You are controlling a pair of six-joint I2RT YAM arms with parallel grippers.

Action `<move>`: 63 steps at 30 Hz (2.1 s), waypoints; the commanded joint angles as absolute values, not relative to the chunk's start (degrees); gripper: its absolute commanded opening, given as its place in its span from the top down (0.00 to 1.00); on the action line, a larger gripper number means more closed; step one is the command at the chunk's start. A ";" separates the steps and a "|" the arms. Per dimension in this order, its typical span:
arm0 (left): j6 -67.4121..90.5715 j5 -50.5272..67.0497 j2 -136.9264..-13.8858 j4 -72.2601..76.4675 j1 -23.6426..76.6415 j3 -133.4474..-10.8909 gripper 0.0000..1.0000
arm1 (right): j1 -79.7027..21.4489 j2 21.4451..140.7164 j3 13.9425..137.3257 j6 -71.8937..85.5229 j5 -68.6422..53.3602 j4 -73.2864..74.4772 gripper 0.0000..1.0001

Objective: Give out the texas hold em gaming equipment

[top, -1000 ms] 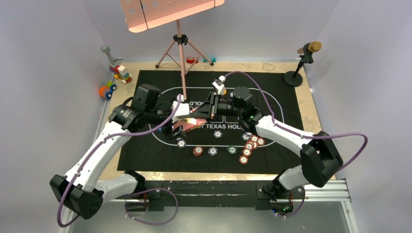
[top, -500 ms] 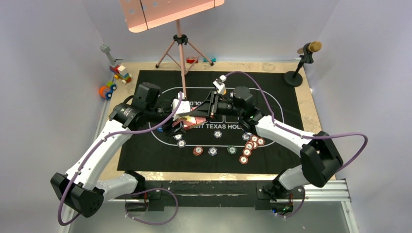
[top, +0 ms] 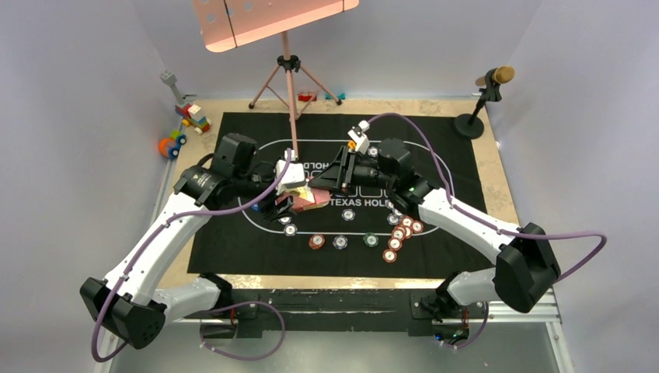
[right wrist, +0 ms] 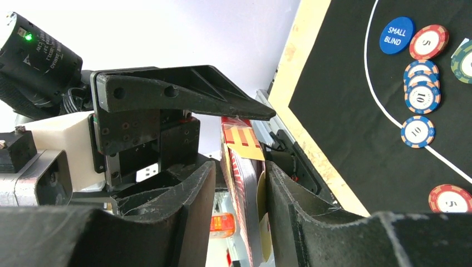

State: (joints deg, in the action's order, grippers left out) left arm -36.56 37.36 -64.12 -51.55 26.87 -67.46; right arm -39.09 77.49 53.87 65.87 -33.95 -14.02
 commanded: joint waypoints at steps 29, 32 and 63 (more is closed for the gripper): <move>-34.89 37.35 -64.16 -46.75 27.73 -69.87 0.03 | -43.63 76.54 56.75 66.83 -31.23 -13.63 0.95; -36.11 37.68 -64.35 -47.81 28.84 -69.80 0.03 | -43.68 76.71 57.35 66.89 -30.54 -12.88 0.95; -37.57 35.20 -61.36 -53.80 29.36 -68.05 0.67 | -43.95 77.89 61.35 60.51 -30.66 -3.33 0.46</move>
